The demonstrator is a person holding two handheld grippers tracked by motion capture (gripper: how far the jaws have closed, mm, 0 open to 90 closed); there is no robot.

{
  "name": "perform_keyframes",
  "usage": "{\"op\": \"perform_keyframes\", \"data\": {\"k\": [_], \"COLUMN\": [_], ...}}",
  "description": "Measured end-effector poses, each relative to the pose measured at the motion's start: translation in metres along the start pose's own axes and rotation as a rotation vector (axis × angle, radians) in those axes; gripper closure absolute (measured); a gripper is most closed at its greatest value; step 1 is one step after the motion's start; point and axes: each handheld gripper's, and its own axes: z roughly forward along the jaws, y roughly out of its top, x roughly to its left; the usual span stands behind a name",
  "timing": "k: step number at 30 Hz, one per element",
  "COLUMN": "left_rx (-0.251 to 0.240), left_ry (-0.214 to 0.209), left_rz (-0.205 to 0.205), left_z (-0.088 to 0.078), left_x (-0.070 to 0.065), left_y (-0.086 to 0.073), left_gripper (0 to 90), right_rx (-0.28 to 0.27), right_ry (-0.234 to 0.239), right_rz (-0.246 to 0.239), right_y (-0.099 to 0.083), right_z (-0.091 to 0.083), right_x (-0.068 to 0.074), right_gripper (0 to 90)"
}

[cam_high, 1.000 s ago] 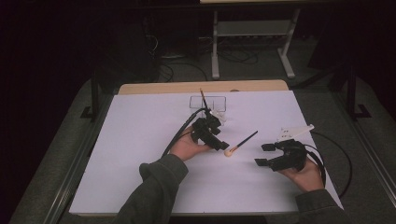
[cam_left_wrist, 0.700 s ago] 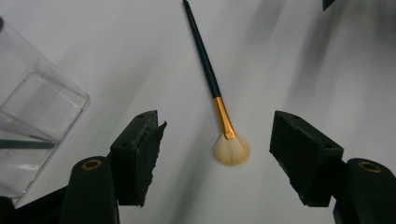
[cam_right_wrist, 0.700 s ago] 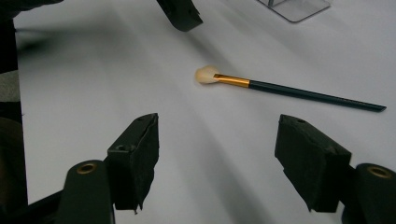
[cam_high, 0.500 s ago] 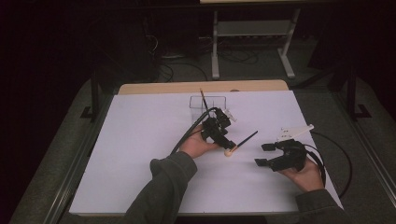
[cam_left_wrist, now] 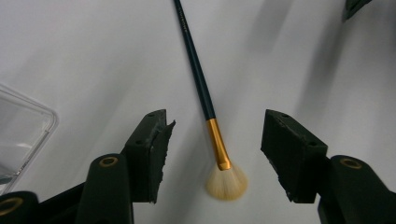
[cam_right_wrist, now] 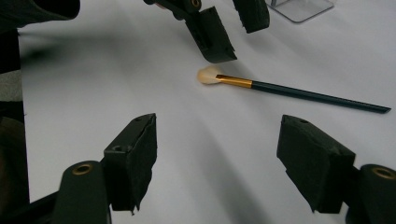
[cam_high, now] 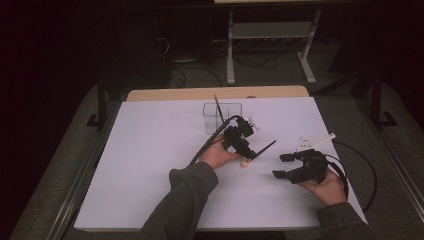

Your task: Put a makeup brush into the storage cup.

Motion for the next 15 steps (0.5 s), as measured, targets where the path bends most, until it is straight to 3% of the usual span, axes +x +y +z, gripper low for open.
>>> {"op": "perform_keyframes", "data": {"k": [15], "left_rx": [0.055], "left_ry": [0.011], "left_rz": [-0.001], "left_z": [0.018], "left_x": [-0.004], "left_y": [0.009], "left_gripper": [48.2], "right_rx": [0.004], "right_ry": [0.006], "right_rz": [0.002], "right_y": [0.000], "right_z": [0.001], "right_x": [0.000], "right_gripper": [27.5]}}
